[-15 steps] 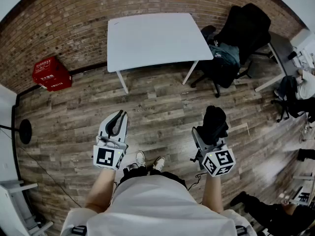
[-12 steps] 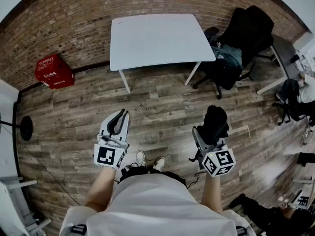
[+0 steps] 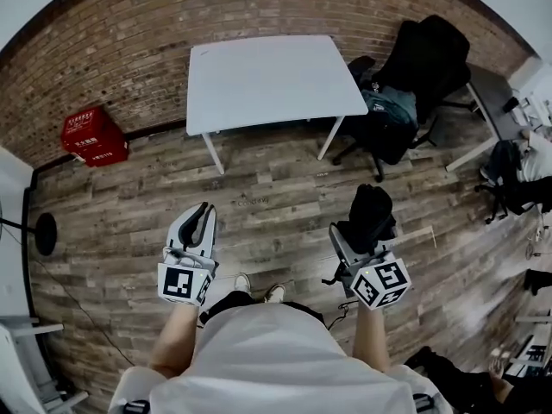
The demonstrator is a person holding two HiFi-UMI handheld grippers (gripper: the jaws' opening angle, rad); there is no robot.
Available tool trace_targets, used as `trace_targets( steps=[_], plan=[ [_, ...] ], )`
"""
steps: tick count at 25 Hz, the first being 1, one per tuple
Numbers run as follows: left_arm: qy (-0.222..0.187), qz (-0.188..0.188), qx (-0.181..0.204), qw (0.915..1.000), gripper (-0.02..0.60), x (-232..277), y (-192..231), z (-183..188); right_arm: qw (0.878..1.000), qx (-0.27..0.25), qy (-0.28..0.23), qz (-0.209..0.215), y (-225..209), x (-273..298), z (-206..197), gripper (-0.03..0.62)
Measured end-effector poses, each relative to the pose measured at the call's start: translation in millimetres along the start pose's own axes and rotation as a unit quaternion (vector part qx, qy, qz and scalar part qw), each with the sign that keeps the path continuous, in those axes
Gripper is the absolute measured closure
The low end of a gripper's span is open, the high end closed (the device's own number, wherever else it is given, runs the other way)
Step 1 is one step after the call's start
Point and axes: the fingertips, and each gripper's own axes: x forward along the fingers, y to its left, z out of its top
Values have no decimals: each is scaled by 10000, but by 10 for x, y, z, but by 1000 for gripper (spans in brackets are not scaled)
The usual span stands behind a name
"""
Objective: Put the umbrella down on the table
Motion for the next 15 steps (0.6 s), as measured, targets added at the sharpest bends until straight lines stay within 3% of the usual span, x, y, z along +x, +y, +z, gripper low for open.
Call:
trace_targets(
  steps=[8, 15],
  plan=[
    [142, -1, -17, 9999, 522, 19, -260, -133, 9999, 124, 7, 25, -231, -93, -102, 367],
    [144, -108, -139, 9997, 522, 430, -122, -292, 9999, 108, 114, -43, -402, 213, -103, 367]
  ],
)
